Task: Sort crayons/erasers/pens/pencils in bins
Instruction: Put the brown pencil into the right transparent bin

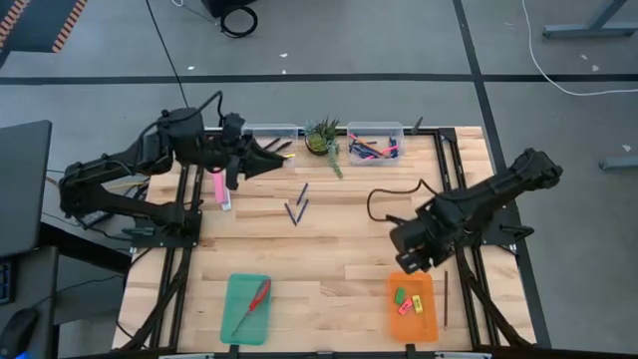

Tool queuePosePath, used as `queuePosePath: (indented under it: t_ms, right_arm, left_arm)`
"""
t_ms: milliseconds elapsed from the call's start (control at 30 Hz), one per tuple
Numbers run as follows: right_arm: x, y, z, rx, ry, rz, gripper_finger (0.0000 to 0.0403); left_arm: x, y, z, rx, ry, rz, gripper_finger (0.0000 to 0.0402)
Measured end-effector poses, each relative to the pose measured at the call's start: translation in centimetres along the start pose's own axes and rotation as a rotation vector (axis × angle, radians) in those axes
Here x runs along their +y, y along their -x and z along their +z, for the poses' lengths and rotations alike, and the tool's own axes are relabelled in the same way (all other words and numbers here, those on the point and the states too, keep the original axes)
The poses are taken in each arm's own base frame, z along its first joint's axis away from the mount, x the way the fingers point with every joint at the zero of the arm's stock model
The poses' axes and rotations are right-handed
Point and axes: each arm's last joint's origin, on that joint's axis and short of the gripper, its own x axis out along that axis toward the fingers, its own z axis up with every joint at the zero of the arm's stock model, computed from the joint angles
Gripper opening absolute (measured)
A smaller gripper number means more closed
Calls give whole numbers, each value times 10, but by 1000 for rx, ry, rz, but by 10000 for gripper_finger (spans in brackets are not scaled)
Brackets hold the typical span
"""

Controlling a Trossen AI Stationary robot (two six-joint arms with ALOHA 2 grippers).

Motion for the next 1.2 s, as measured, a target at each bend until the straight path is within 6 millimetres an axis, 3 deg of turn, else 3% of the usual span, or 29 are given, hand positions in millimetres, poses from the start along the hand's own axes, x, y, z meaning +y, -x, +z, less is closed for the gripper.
queuePosePath:
  t_ms: [233,400,600,733,900,1033,1200]
  right_arm:
    - [-11,-13,-18,18,109,-46,156]
    - [-37,-21,-19,22,78,-47,156]
    - [-74,-38,-3,19,98,47,156]
    - [-94,-55,11,59,-29,9,156]
    - [-101,-81,28,78,-148,10,156]
    - [-100,-100,42,91,-131,93,156]
    - [-116,-122,57,98,-147,32,156]
  left_arm:
    - [1,9,2,-9,-1,22,107]
    - [3,9,1,5,18,32,107]
    - [4,8,1,0,74,55,107]
    - [5,8,1,-16,86,77,107]
    - [6,9,2,-47,150,115,107]
    - [7,9,2,-59,170,138,105]
    - [6,8,1,-59,203,134,99]
